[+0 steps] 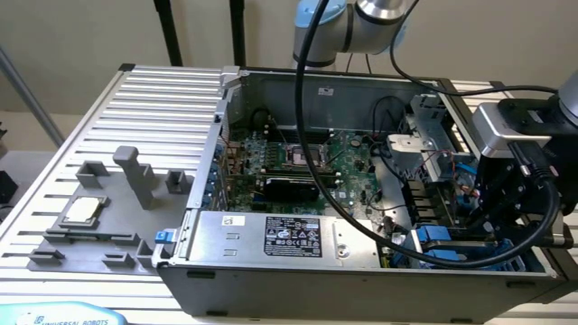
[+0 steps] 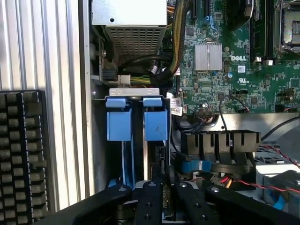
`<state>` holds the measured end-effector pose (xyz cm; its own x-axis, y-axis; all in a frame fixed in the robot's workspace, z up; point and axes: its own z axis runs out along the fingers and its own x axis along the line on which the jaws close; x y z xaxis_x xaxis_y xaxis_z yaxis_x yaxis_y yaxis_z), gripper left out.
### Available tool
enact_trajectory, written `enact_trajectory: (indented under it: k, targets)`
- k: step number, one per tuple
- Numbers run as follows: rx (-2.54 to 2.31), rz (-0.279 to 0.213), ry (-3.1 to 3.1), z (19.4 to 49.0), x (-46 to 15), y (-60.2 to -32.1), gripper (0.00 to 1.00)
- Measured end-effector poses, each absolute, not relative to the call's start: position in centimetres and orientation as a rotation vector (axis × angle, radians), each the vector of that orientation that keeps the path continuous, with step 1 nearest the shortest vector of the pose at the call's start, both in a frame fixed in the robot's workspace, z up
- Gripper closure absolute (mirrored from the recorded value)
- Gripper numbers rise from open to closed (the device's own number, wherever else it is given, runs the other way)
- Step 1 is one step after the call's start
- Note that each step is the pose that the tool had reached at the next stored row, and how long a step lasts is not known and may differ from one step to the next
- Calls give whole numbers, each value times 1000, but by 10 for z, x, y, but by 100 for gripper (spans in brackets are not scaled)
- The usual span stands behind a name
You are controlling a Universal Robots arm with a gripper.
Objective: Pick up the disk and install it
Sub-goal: 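Insert the first disk wire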
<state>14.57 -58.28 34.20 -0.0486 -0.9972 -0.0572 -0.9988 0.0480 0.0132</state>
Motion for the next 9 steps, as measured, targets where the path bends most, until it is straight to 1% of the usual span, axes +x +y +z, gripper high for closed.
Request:
enact_trajectory:
  k: [9]
  targets:
    - [-2148, 66, 2255, 338, 146, -581, 84]
